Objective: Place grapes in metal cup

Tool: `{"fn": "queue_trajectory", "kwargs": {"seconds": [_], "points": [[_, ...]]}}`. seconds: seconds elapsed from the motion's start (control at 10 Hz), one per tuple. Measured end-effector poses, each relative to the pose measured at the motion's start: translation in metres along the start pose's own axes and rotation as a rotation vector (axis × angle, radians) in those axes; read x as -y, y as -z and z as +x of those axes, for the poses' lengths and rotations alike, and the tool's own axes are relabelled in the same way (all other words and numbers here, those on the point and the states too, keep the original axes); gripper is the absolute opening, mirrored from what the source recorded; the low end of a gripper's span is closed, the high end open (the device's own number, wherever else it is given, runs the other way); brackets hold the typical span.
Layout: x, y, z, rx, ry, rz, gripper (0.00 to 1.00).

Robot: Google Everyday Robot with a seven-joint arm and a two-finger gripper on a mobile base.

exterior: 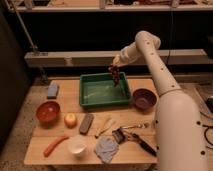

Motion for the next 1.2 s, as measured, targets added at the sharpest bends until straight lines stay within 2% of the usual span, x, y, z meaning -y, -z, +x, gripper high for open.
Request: {"fn": "queue_trajectory", "kwargs": {"seconds": [0.2, 0.3, 0.7, 0.9, 1.2], "points": [[-0.014, 0.027, -0.001, -0.019, 0.007, -0.001, 0.0], [-0.024, 0.047, 0.002, -0.035, 0.006, 0.008, 0.0], [-0.042, 0.098, 0.013, -0.066, 0.0, 0.013, 0.0], [-0.043, 0.117, 0.001, -0.057, 0.01, 0.004, 0.0], [-0.048, 0.145, -0.039, -0.039, 0.003, -0.014, 0.0]]}}
